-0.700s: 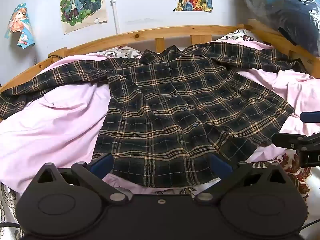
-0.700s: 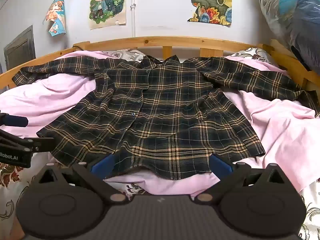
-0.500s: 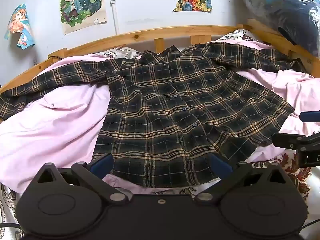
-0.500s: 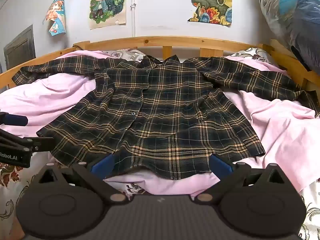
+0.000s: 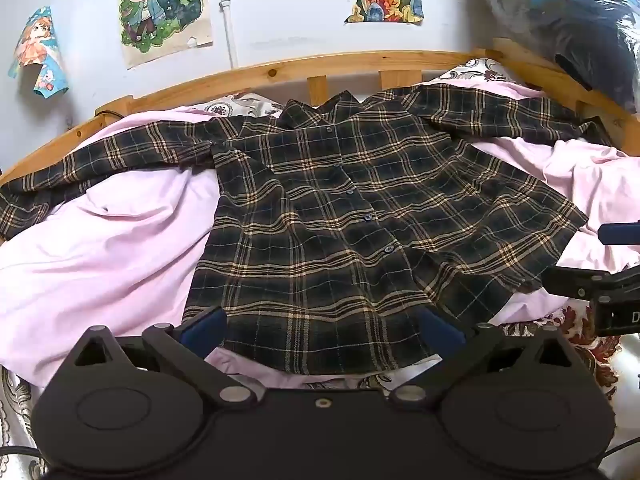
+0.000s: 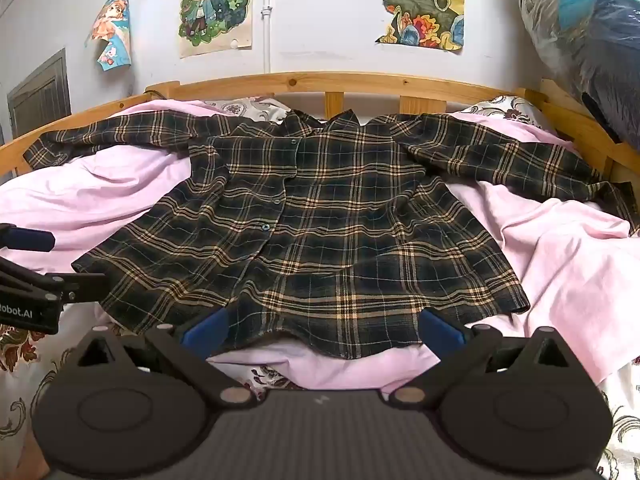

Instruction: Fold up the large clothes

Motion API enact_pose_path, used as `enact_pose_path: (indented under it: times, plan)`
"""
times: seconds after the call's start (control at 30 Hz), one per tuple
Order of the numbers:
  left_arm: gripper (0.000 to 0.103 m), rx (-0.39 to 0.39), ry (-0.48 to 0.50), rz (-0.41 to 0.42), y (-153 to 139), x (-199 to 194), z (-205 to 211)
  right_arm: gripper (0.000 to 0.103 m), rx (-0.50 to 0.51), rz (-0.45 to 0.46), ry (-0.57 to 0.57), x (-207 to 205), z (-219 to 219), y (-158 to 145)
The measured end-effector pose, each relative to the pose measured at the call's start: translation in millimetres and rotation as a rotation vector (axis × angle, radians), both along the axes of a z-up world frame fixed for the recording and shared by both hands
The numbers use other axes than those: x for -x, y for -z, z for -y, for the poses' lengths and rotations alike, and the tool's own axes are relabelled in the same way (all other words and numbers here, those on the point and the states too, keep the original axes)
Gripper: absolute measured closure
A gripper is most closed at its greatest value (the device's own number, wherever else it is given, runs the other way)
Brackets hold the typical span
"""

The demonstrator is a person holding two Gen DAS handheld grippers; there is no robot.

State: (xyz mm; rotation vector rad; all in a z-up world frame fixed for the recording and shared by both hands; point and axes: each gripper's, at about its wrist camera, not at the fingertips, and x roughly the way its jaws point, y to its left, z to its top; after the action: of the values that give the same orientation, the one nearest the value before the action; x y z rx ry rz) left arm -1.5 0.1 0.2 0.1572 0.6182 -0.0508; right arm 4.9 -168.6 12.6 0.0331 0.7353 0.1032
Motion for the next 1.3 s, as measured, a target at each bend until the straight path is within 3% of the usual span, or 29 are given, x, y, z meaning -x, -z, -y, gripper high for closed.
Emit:
enact_pose_path:
  times: [1.3]
  plan:
    - [0.001, 0.001, -0.003, -0.001, -1.3, -0.6, 2.1, 0.000, 0.004, -0.001, 0.000, -0.1, -1.7, 2.6]
